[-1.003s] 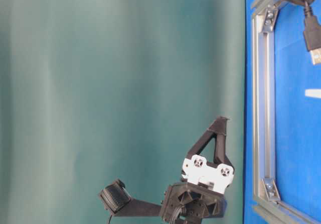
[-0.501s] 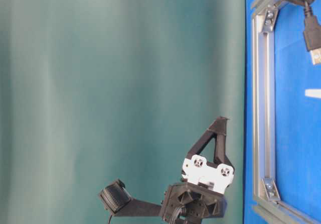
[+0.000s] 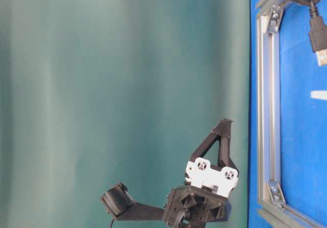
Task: Insert the wire through the string loop located in the center.
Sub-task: 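Align the USB plug tip with the zip-tie loop opening, then push the USB plug leftward through the zip-tie loop with the right gripper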
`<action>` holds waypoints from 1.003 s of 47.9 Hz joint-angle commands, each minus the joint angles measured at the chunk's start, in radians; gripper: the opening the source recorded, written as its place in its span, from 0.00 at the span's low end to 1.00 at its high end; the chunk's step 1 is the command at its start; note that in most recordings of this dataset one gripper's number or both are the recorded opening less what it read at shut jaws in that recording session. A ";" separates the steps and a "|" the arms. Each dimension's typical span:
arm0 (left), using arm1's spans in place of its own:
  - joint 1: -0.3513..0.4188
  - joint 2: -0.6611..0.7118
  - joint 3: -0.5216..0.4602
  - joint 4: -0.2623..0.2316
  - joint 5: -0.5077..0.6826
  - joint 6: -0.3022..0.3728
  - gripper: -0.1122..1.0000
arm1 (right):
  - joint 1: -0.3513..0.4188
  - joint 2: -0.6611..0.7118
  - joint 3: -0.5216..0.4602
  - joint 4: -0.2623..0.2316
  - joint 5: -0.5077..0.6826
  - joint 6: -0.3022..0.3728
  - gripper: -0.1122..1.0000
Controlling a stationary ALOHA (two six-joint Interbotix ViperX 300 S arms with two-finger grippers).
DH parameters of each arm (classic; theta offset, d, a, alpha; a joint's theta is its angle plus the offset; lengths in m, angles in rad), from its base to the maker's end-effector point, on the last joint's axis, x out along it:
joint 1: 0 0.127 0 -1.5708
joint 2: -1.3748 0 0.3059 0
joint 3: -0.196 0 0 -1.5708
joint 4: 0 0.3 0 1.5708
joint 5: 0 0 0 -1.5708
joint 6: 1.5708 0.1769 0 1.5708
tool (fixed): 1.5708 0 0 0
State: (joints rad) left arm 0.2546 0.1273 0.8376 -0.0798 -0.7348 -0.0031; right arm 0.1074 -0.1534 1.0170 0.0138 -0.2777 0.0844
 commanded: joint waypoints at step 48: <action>-0.006 -0.031 -0.008 0.005 -0.005 0.000 0.10 | -0.008 0.143 -0.167 0.002 -0.043 -0.002 0.08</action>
State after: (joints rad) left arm 0.2531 0.1273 0.8376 -0.0782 -0.7348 -0.0031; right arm 0.1043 -0.0138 0.8866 0.0138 -0.3068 0.0844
